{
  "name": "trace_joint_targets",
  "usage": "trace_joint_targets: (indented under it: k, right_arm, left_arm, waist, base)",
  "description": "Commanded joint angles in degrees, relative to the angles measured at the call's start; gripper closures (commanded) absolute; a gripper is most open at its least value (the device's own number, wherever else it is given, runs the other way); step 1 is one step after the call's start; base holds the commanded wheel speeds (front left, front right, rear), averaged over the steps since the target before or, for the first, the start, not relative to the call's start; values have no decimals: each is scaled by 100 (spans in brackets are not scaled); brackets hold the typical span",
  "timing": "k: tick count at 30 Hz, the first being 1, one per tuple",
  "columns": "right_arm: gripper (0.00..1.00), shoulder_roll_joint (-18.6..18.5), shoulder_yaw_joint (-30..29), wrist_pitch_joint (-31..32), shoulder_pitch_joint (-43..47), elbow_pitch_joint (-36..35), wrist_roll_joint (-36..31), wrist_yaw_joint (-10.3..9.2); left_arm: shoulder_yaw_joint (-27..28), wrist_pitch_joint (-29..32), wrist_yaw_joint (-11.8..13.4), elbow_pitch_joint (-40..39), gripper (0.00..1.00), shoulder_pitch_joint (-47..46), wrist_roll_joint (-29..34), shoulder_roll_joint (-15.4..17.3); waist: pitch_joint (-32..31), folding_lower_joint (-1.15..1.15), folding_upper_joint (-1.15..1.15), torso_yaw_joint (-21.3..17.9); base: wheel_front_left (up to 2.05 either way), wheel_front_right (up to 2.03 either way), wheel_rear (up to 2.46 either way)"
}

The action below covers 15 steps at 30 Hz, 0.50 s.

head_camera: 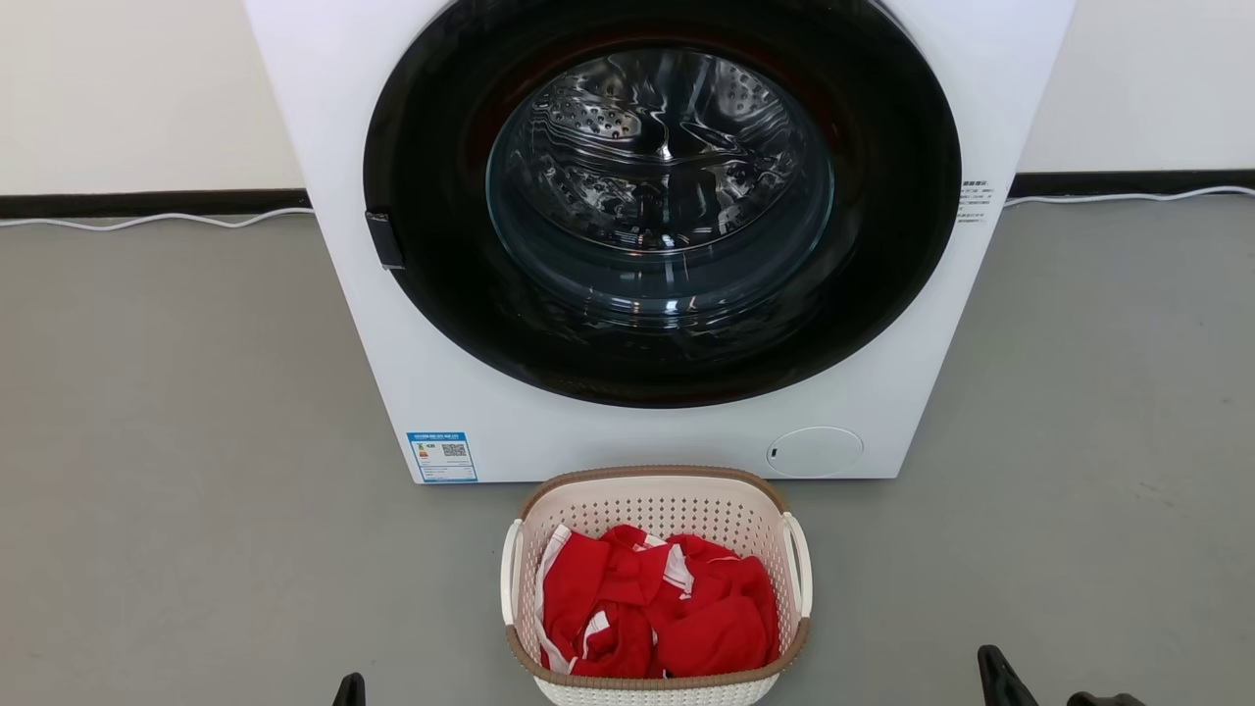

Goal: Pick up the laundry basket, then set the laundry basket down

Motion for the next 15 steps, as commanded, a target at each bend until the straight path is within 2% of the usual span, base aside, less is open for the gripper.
trace_joint_targets:
  k: [1, 15]
  right_arm:
    - [100, -52, -47, 41, -149, -162, 160, 0]
    - [100, -63, -107, 254, -228, -286, 1141, -1]
  left_arm:
    - [70, 22, -3, -157, 100, -165, -117, 54]
    - [209, 258, -8, -267, 100, -261, -909, 61]
  waist:
    - [6, 0, 0, -1]
    - [41, -5, 0, -23]
  base:
    - [0, 0, 0]
    - [0, 0, 0]
